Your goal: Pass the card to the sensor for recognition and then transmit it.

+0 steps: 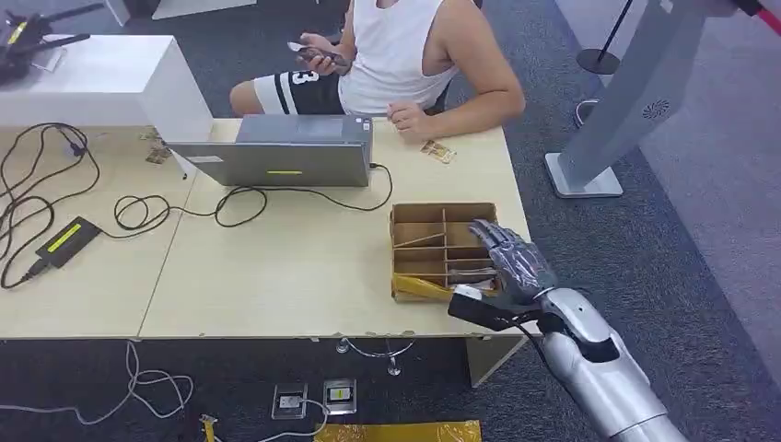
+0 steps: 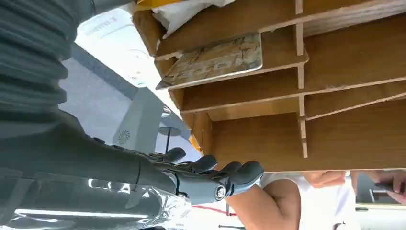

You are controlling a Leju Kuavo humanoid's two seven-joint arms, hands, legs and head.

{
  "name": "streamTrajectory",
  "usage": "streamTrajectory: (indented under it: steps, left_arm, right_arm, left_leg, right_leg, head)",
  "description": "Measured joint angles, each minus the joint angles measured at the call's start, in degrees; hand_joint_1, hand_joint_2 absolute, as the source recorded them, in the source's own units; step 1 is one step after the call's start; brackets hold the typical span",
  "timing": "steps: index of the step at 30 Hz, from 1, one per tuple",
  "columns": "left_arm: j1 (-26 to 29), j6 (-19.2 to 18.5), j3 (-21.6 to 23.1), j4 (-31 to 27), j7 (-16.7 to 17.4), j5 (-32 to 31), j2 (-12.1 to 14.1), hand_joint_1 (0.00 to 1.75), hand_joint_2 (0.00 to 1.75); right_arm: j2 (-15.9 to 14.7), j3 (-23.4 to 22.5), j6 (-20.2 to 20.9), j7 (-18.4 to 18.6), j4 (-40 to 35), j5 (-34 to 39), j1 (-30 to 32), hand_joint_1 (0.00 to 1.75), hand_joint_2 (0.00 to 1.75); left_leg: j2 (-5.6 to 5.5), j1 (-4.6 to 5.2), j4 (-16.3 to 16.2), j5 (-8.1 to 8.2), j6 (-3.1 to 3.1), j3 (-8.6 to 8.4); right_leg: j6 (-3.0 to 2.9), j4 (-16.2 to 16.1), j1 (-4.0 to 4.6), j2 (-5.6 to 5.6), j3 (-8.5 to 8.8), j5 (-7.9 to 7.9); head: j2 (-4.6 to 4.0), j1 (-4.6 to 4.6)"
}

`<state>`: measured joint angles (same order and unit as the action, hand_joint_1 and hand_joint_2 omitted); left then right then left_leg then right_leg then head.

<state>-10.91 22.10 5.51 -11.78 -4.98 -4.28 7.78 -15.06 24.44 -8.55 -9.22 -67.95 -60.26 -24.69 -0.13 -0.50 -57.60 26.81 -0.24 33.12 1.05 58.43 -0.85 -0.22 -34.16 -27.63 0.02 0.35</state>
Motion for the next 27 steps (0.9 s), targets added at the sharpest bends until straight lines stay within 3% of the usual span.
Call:
streamTrajectory:
  steps: [2,3,4,5,27]
  left_arm:
    - [-0.02,0.0,0.0,0.0,0.0,0.0,0.0,0.0,0.0]
    - [-0.03,0.0,0.0,0.0,0.0,0.0,0.0,0.0,0.0]
    - [-0.03,0.0,0.0,0.0,0.0,0.0,0.0,0.0,0.0]
    - [-0.04,-0.02,0.0,0.0,0.0,0.0,0.0,0.0,0.0]
    - [-0.09,-0.26,0.0,0.0,0.22,0.02,0.0,0.0,0.0]
  right_arm:
    - [0.02,0.0,0.0,0.0,0.02,0.0,0.02,1.06,1.75]
    - [0.02,0.0,0.0,0.0,0.06,0.02,0.02,1.06,1.75]
    - [0.02,0.0,0.02,0.0,0.13,0.02,0.02,1.61,1.75]
    - [0.02,0.0,0.11,0.0,0.22,0.09,0.03,1.68,1.75]
    - [0.04,-0.15,0.96,0.07,0.87,1.09,-0.16,1.73,1.75]
  left_leg:
    - [0.0,0.0,0.0,0.0,0.0,0.0]
    - [0.0,0.0,0.0,0.0,0.0,0.0]
    - [0.0,0.0,0.0,0.0,0.0,0.0]
    - [0.0,0.0,0.0,0.0,0.0,0.0]
    - [0.0,0.0,0.0,0.0,0.0,0.0]
  right_leg:
    - [0.0,0.0,0.0,0.0,0.0,0.0]
    - [0.0,0.0,0.0,0.0,0.0,0.0]
    - [0.0,0.0,0.0,0.0,0.0,0.0]
    - [0.0,0.0,0.0,0.0,0.0,0.0]
    - [0.0,0.0,0.0,-0.02,0.01,0.0]
  head:
    - [0.0,0.0]
    - [0.0,0.0]
    - [0.0,0.0]
    - [0.0,0.0]
    - [0.0,0.0]
